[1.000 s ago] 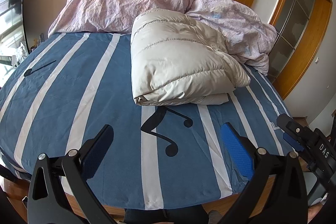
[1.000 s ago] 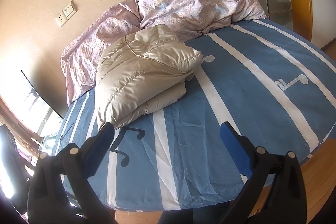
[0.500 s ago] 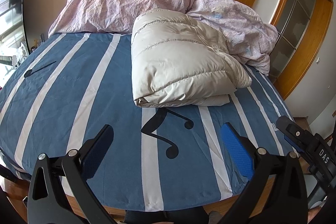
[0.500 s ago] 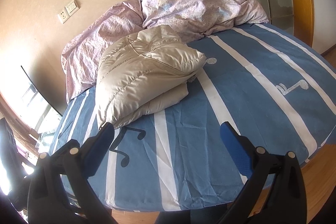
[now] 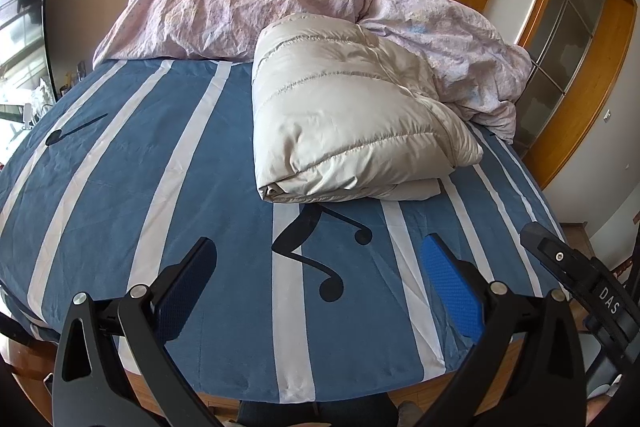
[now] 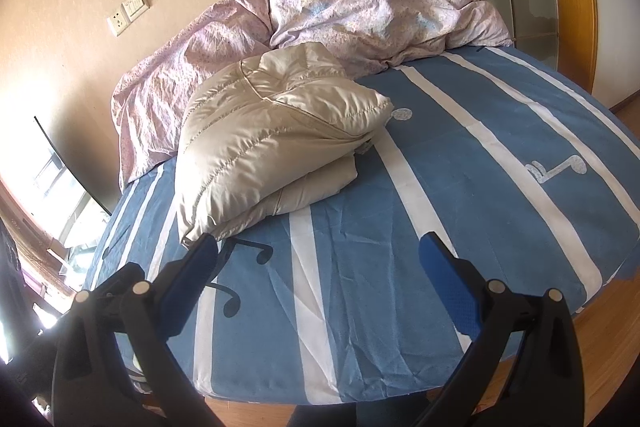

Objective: Fold large clothes

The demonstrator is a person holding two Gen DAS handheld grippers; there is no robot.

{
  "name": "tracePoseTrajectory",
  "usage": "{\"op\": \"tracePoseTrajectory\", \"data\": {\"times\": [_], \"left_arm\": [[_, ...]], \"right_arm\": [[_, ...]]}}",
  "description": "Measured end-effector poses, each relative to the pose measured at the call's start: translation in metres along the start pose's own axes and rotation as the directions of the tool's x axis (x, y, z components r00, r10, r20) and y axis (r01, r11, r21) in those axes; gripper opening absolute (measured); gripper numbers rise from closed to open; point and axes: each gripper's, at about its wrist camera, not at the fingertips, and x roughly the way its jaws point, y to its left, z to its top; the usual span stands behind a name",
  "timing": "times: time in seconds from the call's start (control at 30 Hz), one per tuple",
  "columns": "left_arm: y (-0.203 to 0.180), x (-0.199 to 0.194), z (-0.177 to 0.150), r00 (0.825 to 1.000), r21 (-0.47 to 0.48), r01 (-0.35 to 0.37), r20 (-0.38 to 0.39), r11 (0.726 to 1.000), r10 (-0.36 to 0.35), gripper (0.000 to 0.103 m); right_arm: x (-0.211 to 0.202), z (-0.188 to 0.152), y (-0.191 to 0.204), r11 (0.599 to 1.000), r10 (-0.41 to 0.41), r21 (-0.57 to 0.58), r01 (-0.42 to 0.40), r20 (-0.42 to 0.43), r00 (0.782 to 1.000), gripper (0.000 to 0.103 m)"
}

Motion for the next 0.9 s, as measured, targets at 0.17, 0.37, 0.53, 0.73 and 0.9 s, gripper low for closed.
{"op": "tracePoseTrajectory", "data": {"times": [0.17, 0.37, 0.53, 0.73, 0.9], "left_arm": [[0.0008, 0.0018, -0.0008, 1.0, 0.0, -0.003, -0.002, 1.0, 0.003, 0.102], [0.001, 0.0028, -0.0016, 1.0, 0.001, -0.002, -0.003, 1.0, 0.002, 0.102], [-0.0002, 0.0064, -0.0043, 1.0, 0.001, 0.001, -0.008, 1.0, -0.001, 0.102], [-0.0037, 0.0084, -0.0062, 1.0, 0.009, 0.001, -0.013, 1.0, -0.001, 0.102], [-0.0042, 0.0074, -0.0052, 1.0, 0.017, -0.005, -0.008, 1.0, 0.005, 0.102]], "right_arm": [[0.001, -0.0005, -0.0005, 1.0, 0.0, -0.002, 0.0, -0.002, 1.0, 0.1], [0.0036, -0.001, -0.002, 1.0, -0.002, -0.002, 0.002, -0.006, 1.0, 0.1], [0.0038, -0.0011, -0.0023, 1.0, -0.002, -0.004, 0.002, -0.005, 1.0, 0.1], [0.0055, -0.0012, -0.0035, 1.0, -0.004, -0.003, 0.004, -0.008, 1.0, 0.1], [0.006, -0.0017, -0.0034, 1.0, -0.005, -0.004, 0.005, -0.008, 1.0, 0.1]]}}
